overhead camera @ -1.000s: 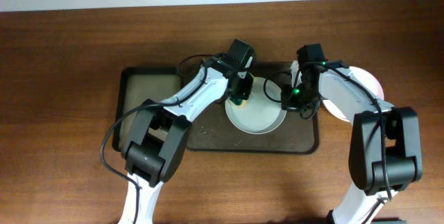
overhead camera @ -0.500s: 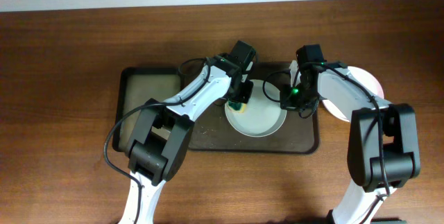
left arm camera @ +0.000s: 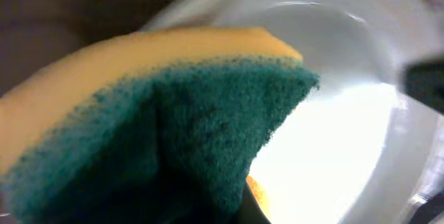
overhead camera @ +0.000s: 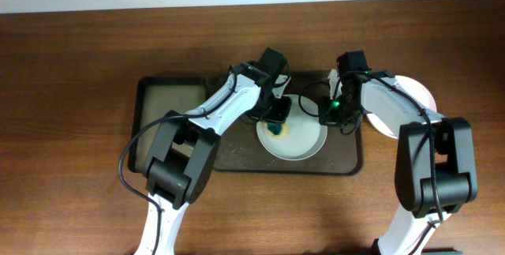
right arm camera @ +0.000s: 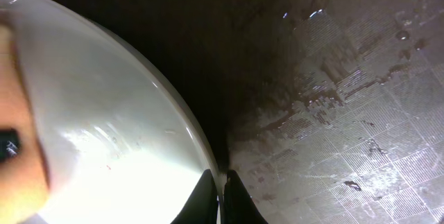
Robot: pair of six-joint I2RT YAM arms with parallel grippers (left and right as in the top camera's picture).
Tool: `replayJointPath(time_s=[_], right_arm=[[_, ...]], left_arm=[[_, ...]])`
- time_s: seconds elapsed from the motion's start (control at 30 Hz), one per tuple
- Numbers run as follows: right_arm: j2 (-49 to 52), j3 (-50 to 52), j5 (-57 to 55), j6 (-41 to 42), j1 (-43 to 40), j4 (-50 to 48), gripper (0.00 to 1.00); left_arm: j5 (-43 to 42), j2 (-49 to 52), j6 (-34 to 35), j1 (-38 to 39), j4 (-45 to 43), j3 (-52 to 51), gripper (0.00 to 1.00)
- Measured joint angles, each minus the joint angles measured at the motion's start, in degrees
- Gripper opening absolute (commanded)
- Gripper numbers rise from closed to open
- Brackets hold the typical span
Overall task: Clean dirty plates on tray and stack at the side
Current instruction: 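Scrub the last plate with the sponge in the left gripper, then place the sponge back on the small black tray with the left gripper, then carry the last plate right and stack it on the plate pile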
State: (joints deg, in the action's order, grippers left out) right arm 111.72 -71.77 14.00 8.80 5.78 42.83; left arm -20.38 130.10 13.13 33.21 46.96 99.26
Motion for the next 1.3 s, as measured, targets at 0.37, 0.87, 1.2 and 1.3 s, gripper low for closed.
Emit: replayJointPath(time_s=[0.37,0.87,1.2,1.3], right_arm=[[0.2,0.0,0.5,0.3,0.0,-0.5,0.05],[0.6,0.1,0.4,0.6,0.0,-0.7,0.14],[1.1,-5.1,0.0,1.1,0.0,6.9,0.04],[1.0,-15.7,-6.4,1.0,0.1,15.6,0.04]], left_arm=[[-5.3,3.1,0.2,-1.8,13.9,15.2,0.02],[30.0,-0.3,3.4,-27.7,27.9,6.4,0.43],[26.8,-0.5,2.6,-27.7,35.0,13.8,1.0],[23.1,-4.5,2.3,-27.7,35.0,22.5,1.0]])
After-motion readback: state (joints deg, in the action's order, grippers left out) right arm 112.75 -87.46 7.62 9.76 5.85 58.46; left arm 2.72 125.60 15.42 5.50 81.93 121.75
